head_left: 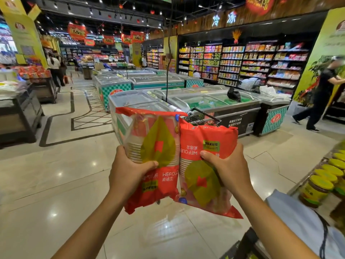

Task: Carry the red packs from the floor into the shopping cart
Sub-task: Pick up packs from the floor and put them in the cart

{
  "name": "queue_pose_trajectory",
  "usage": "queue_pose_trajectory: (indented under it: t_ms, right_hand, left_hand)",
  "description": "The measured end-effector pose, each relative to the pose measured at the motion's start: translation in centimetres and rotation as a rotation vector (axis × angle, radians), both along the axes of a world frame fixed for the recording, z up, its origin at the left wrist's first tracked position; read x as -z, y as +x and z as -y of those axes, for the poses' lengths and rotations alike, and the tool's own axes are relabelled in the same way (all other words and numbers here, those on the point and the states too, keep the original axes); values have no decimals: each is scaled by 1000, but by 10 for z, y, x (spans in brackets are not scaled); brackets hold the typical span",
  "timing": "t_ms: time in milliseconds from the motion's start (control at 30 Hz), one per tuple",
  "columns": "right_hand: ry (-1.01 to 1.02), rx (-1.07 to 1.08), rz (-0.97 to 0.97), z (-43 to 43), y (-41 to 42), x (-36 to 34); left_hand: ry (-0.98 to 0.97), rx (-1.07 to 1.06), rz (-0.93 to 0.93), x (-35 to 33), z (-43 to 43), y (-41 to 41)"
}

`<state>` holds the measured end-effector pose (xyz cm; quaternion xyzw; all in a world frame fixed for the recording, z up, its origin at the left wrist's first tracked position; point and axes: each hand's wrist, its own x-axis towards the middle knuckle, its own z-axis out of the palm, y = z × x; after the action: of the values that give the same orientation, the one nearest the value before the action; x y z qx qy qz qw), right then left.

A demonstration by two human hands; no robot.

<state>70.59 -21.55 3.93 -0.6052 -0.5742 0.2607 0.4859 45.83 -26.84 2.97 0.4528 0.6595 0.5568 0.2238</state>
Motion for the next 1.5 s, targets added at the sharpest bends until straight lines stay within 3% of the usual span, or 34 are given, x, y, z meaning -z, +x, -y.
queue_pose_trajectory:
  t_ms: [600, 1000, 1500]
  right_hand:
    - [-71, -92, -84, -300, 11, 30]
    - [-76, -108, -97, -442, 25, 38]
    - [-60, -77, -116, -659, -14, 45]
  left_hand:
    - [-68, -89, -21, 11, -275, 11]
    - [-71, -88, 33, 26, -416, 15]
    - [-63, -101, 184, 61, -632, -68]
